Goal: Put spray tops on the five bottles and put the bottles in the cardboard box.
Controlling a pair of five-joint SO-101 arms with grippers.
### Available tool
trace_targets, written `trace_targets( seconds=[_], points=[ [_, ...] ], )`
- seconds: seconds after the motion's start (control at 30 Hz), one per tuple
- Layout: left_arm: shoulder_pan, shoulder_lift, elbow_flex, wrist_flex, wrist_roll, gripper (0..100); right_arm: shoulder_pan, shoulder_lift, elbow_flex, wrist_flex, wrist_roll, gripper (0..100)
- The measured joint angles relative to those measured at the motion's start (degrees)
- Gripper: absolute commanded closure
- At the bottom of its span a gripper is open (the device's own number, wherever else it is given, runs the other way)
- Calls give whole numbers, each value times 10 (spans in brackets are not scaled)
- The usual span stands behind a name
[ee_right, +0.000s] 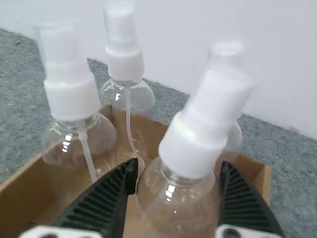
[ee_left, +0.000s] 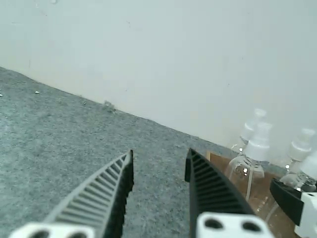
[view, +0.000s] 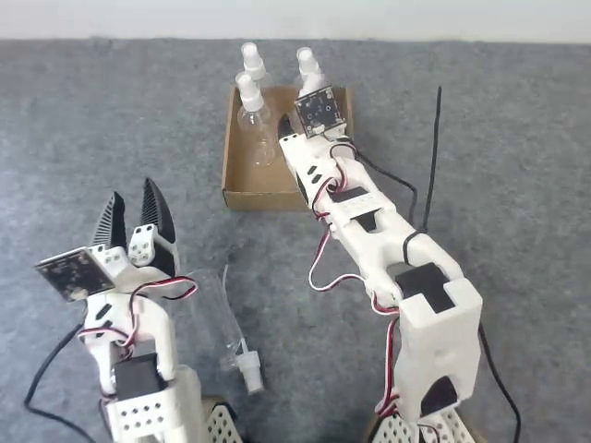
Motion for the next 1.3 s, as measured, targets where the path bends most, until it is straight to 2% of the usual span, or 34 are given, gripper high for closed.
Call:
trace_targets(
  seconds=[0.07,0.63,1.07,1.3],
  points=[
    [0,0,0,0,0,841,1,0,0,0,0,698],
    [0,0,0,0,0,841,0,0,0,14,-10,698],
    [-9,0,0,0,0,841,1,-17,4,128,-44,698],
    [-25,0,0,0,0,841,-1,-107,67,129,-47,698]
  ],
)
